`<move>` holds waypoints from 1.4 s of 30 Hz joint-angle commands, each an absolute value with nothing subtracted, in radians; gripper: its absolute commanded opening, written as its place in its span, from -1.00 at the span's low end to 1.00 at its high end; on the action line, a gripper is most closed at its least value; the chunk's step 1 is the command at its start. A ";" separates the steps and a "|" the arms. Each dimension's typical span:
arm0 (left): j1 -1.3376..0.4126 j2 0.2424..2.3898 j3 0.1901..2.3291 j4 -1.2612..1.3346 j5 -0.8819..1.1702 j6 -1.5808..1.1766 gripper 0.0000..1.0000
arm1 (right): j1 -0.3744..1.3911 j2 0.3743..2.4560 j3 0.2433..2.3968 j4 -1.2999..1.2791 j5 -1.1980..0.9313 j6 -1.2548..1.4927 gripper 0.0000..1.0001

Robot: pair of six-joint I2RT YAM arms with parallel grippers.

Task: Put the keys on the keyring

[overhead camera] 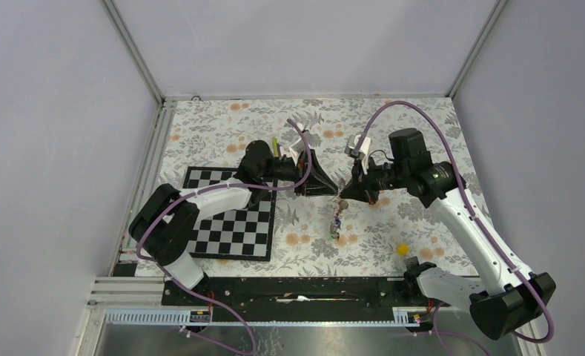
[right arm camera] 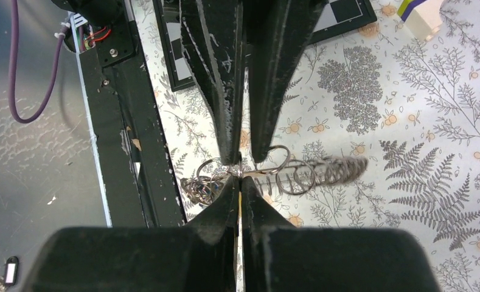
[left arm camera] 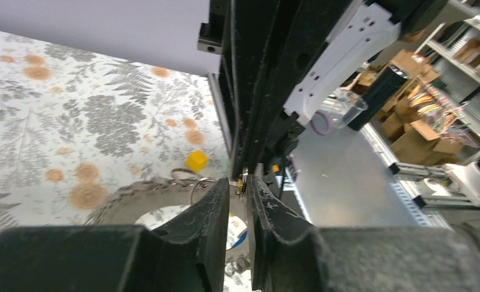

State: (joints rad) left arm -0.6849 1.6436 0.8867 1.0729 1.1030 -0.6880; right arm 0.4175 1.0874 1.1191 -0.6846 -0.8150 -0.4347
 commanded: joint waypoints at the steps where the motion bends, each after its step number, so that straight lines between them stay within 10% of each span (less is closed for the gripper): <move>1: -0.683 1.574 1.000 0.684 1.073 -0.336 -0.48 | 0.416 1.115 1.215 -0.768 -0.779 -0.472 -1.00; 31: -0.717 1.596 1.118 0.421 1.071 -0.153 -0.42 | 0.442 1.202 1.239 -0.825 -0.758 -0.473 -1.00; 42: -0.732 1.609 1.121 0.402 1.094 -0.137 -1.00 | 0.442 1.196 1.242 -0.814 -0.761 -0.464 -1.00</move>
State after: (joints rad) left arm -0.7258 1.6089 1.0786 0.3885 1.0912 -0.1566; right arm 0.4313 1.2076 1.2087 -0.8356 -0.7158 -0.4675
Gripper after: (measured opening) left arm 0.055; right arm 0.020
